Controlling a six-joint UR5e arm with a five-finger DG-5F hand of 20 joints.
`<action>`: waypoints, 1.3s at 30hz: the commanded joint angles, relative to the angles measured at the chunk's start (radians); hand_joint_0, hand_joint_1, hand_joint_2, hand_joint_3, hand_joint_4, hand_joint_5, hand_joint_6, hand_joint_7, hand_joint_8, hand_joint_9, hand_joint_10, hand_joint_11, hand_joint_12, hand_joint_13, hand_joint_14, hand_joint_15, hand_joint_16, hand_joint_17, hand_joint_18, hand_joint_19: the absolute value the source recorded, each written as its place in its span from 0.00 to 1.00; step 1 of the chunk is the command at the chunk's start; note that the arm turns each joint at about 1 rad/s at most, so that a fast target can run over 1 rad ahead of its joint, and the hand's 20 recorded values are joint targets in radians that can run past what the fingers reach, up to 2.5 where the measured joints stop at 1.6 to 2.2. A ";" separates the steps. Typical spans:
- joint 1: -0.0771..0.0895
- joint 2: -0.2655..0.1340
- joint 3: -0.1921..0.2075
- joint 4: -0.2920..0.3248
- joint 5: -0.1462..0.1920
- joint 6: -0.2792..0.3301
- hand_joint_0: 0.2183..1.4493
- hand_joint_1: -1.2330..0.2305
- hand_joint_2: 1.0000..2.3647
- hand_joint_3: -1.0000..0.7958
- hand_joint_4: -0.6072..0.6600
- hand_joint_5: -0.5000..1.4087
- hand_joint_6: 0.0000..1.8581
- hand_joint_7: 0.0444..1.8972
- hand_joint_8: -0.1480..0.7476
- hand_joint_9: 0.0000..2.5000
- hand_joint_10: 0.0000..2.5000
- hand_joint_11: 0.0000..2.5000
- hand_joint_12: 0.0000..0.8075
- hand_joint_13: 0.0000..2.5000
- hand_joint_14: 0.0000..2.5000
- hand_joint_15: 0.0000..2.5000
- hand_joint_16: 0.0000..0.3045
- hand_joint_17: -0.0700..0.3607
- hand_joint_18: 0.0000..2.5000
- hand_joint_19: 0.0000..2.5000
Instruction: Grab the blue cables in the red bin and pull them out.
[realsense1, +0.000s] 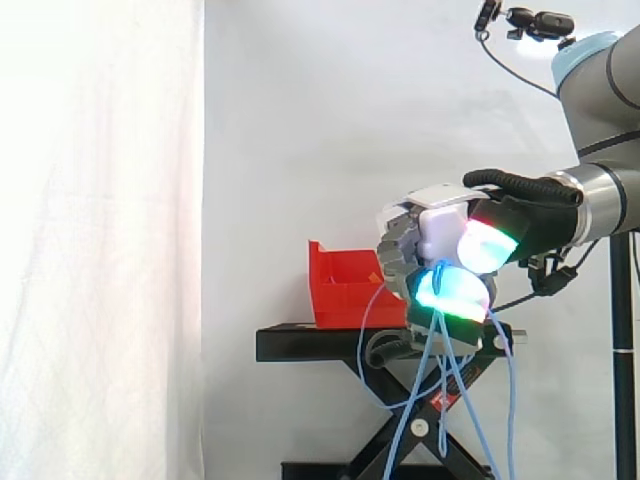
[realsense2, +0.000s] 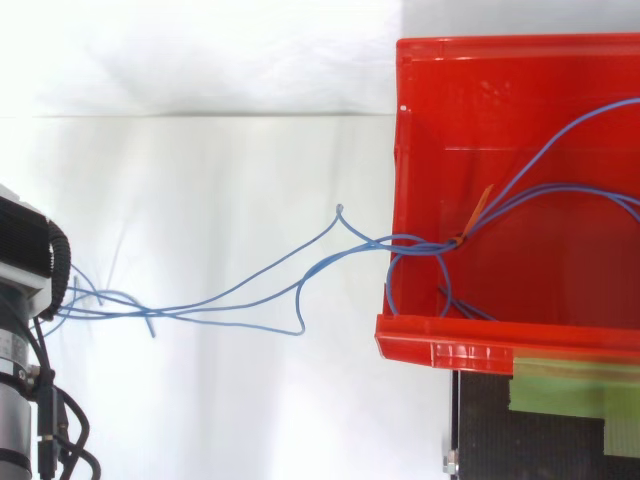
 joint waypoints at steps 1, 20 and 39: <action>0.000 0.000 0.000 0.000 0.000 -0.001 0.48 0.28 0.00 0.00 0.62 0.60 0.30 0.31 0.44 0.46 0.08 0.72 0.41 0.48 0.41 0.58 0.15 0.40 0.39 0.48; -0.001 0.000 0.000 0.000 0.000 0.000 0.43 0.39 0.00 0.00 0.63 0.61 0.28 0.32 0.45 0.45 0.15 0.69 0.43 0.48 0.43 0.56 0.16 0.41 0.40 0.48; 0.000 0.000 0.000 0.000 0.000 -0.001 0.41 0.43 0.00 0.00 0.64 0.66 0.24 0.36 0.46 0.48 0.13 0.71 0.44 0.49 0.42 0.57 0.17 0.43 0.40 0.47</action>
